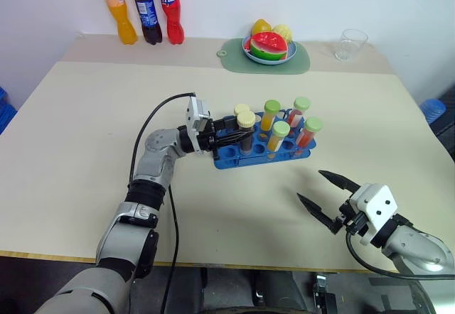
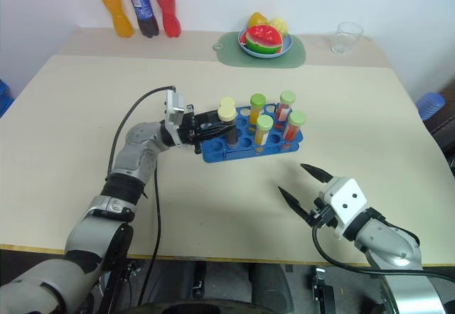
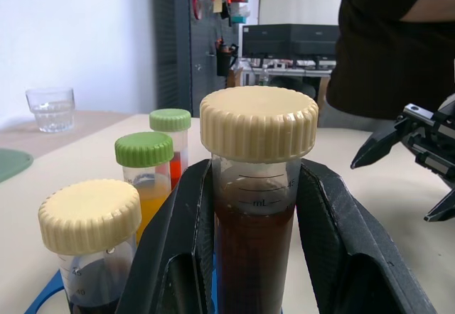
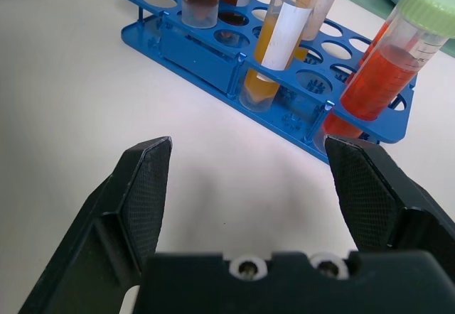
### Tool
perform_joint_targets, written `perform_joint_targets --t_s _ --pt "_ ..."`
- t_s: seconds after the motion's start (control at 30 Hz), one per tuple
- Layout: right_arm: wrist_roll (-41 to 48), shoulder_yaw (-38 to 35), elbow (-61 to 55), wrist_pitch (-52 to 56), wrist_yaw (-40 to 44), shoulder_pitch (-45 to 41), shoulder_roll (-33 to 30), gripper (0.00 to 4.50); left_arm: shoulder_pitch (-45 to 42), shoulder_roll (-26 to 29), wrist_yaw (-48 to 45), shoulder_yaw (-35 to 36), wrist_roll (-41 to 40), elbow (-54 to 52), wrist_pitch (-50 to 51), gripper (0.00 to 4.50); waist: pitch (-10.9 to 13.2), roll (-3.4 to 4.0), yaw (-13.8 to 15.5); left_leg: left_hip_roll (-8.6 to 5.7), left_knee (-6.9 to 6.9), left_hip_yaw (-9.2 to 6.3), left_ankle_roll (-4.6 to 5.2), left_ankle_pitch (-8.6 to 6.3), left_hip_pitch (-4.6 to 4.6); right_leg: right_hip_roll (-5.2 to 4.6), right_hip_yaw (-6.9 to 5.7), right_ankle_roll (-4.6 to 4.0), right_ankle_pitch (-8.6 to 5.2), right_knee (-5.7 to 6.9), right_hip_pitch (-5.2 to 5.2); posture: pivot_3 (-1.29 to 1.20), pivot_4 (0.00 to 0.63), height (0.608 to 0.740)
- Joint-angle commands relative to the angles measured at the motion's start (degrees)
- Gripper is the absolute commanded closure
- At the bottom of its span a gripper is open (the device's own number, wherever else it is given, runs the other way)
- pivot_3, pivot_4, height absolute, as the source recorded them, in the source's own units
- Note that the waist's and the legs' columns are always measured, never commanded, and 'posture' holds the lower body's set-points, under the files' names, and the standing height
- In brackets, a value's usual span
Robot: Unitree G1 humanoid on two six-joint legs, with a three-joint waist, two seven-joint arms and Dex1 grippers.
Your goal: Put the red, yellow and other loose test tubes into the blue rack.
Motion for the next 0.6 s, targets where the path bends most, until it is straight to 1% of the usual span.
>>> perform_joint_targets --t_s 0.03,0.6 --pt "-0.1 0.1 -0.9 -0.3 -0.1 -0.6 0.1 0.70 1.2 0.7 0.2 -0.9 2.4 1.7 1.1 2.93 0.0 0.00 0.0 0.00 0.00 0.00 0.00 0.00 0.00 0.00 0.00 0.00 0.00 0.00 0.00 0.00 0.150 0.740" --pt "-0.6 1.5 0.7 -0.8 -0.1 -2.5 0.3 0.70 1.4 1.2 -0.1 0.1 1.1 -0.2 2.6 2.93 0.0 0.02 0.0 0.00 0.00 0.00 0.00 0.00 0.01 0.00 0.00 0.00 0.00 0.00 0.01 0.00 0.150 0.740"
